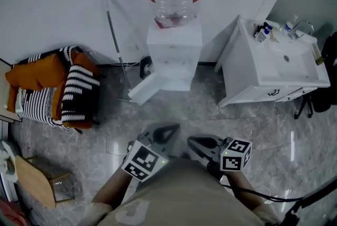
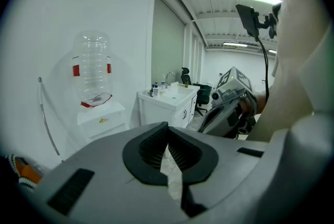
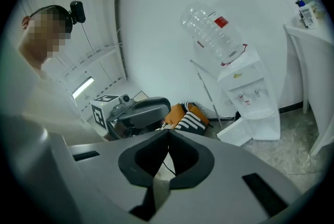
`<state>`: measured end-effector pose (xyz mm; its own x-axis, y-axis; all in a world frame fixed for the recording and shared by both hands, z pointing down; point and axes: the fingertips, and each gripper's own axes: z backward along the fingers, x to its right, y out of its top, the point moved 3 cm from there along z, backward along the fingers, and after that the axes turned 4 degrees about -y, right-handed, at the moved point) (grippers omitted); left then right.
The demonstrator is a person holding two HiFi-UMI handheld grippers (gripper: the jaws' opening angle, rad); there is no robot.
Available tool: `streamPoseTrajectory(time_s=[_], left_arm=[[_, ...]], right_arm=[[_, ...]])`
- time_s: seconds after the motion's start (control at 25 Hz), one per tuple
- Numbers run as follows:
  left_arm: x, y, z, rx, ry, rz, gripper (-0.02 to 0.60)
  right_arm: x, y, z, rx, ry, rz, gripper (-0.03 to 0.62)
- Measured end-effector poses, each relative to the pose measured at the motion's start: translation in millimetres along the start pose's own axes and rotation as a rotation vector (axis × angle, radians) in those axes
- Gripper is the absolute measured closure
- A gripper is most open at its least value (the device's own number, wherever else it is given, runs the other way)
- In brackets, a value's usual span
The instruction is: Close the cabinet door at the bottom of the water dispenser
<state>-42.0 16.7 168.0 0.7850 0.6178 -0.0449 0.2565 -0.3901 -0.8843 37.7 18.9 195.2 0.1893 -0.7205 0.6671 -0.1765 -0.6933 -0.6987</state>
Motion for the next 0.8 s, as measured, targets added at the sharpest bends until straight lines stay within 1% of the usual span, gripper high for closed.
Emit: streamPoseTrajectory(time_s=[0.12, 0.2, 0.24, 0.32, 0.4, 0.44, 0.64, 0.8], left_arm=[[-35, -12, 16, -0.005, 0.011, 0.023, 0.591], [-61, -24, 26, -0.021, 0.023, 0.038, 0.591], [-74, -31, 32, -0.031, 0.028, 0.044, 0.591], [-97, -43, 44, -0.043, 0.038, 0.061, 0.591], [-121, -48, 58, -0.033, 0.051, 0.072, 0.591], [-132, -47, 64, -0.022, 0.055, 0.075, 0.591], [-169, -51, 88, 0.022, 0.045, 0.078, 0.591], [-194, -66, 101, 0.026, 0.07, 0.092, 0.591]], right_arm=[[-6, 9, -37, -0.066, 0.007, 0.029, 0.579], [-8, 17, -62, -0.098, -0.004, 0.052, 0.579], [-9, 22, -74, -0.102, -0.023, 0.067, 0.579], [-9, 31, -95, -0.097, -0.089, 0.108, 0.579], [-9, 41, -115, -0.092, -0.145, 0.15, 0.579], [-9, 45, -124, -0.09, -0.159, 0.16, 0.579], [-14, 58, -166, -0.112, -0.165, 0.162, 0.579], [-17, 66, -189, -0.137, -0.175, 0.192, 0.579]])
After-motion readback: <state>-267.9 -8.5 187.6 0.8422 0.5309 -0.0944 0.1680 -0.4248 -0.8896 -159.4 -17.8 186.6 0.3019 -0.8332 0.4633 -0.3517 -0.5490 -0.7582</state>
